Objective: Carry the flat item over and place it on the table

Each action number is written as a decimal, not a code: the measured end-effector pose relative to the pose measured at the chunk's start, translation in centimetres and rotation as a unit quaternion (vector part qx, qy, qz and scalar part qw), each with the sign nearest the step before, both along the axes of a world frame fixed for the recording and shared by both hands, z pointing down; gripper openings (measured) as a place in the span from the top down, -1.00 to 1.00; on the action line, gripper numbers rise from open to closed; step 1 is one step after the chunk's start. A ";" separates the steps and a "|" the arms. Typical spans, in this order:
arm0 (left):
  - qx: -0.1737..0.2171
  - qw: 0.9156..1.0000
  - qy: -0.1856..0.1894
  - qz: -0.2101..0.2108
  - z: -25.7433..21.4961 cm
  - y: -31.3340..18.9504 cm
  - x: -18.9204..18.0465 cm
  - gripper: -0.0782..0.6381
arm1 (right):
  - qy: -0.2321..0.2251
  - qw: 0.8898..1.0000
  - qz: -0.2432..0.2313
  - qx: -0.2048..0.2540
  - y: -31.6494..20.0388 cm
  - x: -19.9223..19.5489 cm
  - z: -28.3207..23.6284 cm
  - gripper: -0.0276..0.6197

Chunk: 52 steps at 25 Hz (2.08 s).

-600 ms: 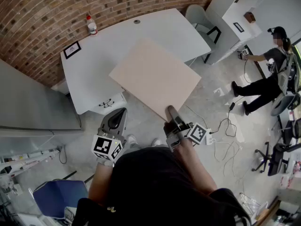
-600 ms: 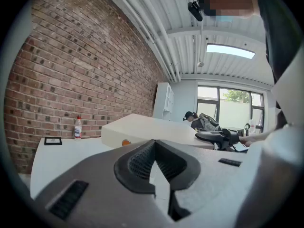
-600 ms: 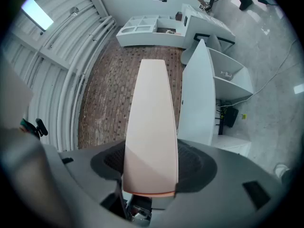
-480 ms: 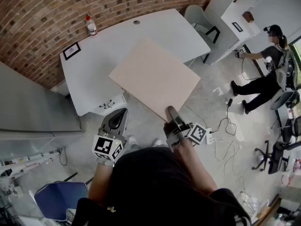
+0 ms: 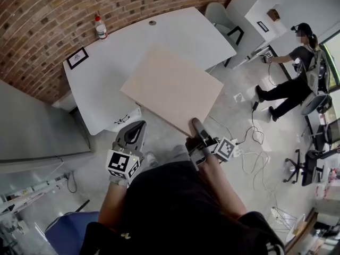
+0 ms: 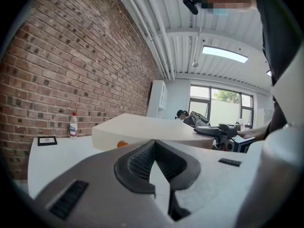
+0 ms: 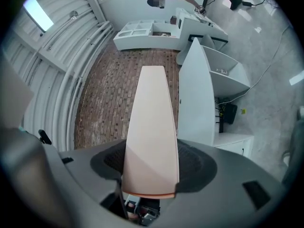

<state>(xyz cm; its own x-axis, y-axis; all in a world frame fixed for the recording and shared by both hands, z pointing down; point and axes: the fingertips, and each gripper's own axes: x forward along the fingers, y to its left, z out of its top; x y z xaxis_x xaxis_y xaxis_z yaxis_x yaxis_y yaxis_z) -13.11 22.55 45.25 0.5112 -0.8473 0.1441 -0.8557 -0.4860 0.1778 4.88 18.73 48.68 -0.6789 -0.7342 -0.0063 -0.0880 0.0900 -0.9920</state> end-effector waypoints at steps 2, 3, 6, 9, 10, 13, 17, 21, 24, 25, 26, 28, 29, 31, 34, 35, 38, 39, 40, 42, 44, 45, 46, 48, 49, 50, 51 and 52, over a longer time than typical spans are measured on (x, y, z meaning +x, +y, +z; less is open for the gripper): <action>-0.002 1.000 0.005 -0.001 0.2 -0.3 -0.4 0.77 | -0.010 1.000 0.001 -0.010 -0.2 -0.5 0.4 0.00; -0.004 1.000 0.007 -0.002 0.3 -0.5 -0.7 0.77 | -0.016 1.000 0.001 -0.017 -0.4 -0.7 0.7 0.00; -0.011 1.000 0.006 -0.007 1.0 -1.6 -1.7 0.77 | -0.023 0.999 0.004 -0.031 -1.6 -1.5 1.6 0.00; -0.017 1.000 0.002 -0.015 1.6 -3.2 -2.6 0.77 | -0.022 0.999 0.004 -0.041 -3.5 -2.2 2.5 0.00; -0.020 1.000 0.001 -0.019 1.9 -3.8 -2.9 0.77 | -0.020 0.999 0.004 -0.043 -4.2 -2.3 2.8 0.00; -0.030 0.999 0.001 -0.032 2.4 -5.8 -3.5 0.77 | -0.019 0.999 -0.002 -0.047 -6.3 -2.7 3.3 0.00; -0.037 0.998 -0.002 -0.042 2.3 -9.1 -3.5 0.77 | -0.019 0.998 -0.011 -0.056 -9.9 -2.7 3.8 0.00; -0.042 0.998 -0.005 -0.054 2.1 -12.7 -2.9 0.77 | -0.018 0.997 -0.019 -0.067 -14.0 -2.0 3.9 0.00; -0.047 0.997 -0.002 -0.068 2.0 -15.5 -2.2 0.77 | -0.014 0.997 -0.025 -0.072 -17.1 -1.0 4.3 0.00; -0.048 0.996 -0.002 -0.071 2.0 -16.4 -1.9 0.77 | -0.013 0.997 -0.027 -0.074 -18.1 -0.7 4.5 0.00; -0.049 0.996 -0.003 -0.074 2.0 -17.3 -1.6 0.77 | -0.011 0.997 -0.029 -0.075 -19.2 -0.3 4.6 0.00; -0.052 0.995 -0.006 -0.079 1.9 -19.0 -1.0 0.77 | -0.006 0.996 -0.033 -0.081 -21.2 0.3 5.1 0.00; -0.054 0.995 -0.008 -0.083 1.9 -19.8 -0.6 0.77 | -0.004 0.996 -0.035 -0.084 -22.2 0.6 5.5 0.00; -0.058 0.994 -0.010 -0.092 2.0 -21.4 0.1 0.77 | 0.002 0.995 -0.041 -0.090 -24.0 1.3 6.2 0.00; -0.066 0.992 -0.009 -0.106 2.4 -23.8 1.2 0.77 | 0.018 0.993 -0.051 -0.100 -26.5 2.4 7.9 0.00; -0.068 0.992 -0.010 -0.110 2.5 -24.7 1.6 0.77 | 0.027 0.993 -0.055 -0.102 -27.4 2.8 8.6 0.00; -0.073 0.990 -0.016 -0.120 2.7 -26.9 2.6 0.77 | 0.043 0.991 -0.067 -0.109 -29.8 3.8 10.5 0.00; -0.076 0.989 -0.019 -0.122 2.8 -27.5 3.0 0.77 | 0.045 0.990 -0.070 -0.113 -30.4 4.0 11.1 0.00; -0.079 0.989 -0.022 -0.123 3.0 -28.0 3.3 0.77 | 0.048 0.989 -0.072 -0.118 -31.0 4.2 11.8 0.00; -0.086 0.988 -0.028 -0.124 3.4 -28.6 3.9 0.77 | 0.057 0.988 -0.076 -0.125 -32.0 4.5 13.1 0.00; -0.094 0.987 -0.034 -0.124 3.7 -29.1 4.2 0.77 | 0.064 0.986 -0.078 -0.134 -32.8 4.6 14.3 0.00; -0.098 0.987 -0.036 -0.123 3.8 -29.4 4.3 0.77 | 0.066 0.985 -0.078 -0.139 -33.2 4.7 14.9 0.00; -0.101 0.986 -0.037 -0.123 4.0 -29.6 4.4 0.77 | 0.068 0.984 -0.077 -0.144 -33.5 4.7 15.4 0.00; -0.106 0.986 -0.039 -0.124 4.3 -30.0 4.3 0.77 | 0.065 0.984 -0.076 -0.149 -34.2 4.6 16.3 0.00; -0.109 0.985 -0.040 -0.124 4.4 -30.2 4.2 0.77 | 0.060 0.984 -0.075 -0.148 -34.5 4.5 16.6 0.00; -0.112 0.985 -0.041 -0.123 4.6 -30.4 4.1 0.77 | 0.057 0.985 -0.075 -0.145 -34.8 4.5 16.9 0.00; -0.115 0.985 -0.041 -0.122 4.8 -30.7 4.0 0.77 | 0.057 0.985 -0.074 -0.143 -35.1 4.4 17.1 0.00; -0.118 0.985 -0.041 -0.119 5.0 -31.0 3.9 0.77 | 0.060 0.985 -0.073 -0.143 -35.2 4.4 17.4 0.00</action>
<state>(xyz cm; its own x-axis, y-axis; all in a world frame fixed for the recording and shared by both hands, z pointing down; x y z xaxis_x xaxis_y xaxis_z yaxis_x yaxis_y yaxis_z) -9.24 -8.42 50.27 0.2805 -0.8798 0.3837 -0.9565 -0.2231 0.1878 9.25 -16.51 66.07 -0.7608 -0.5885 0.2735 -0.2139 -0.1705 -0.9619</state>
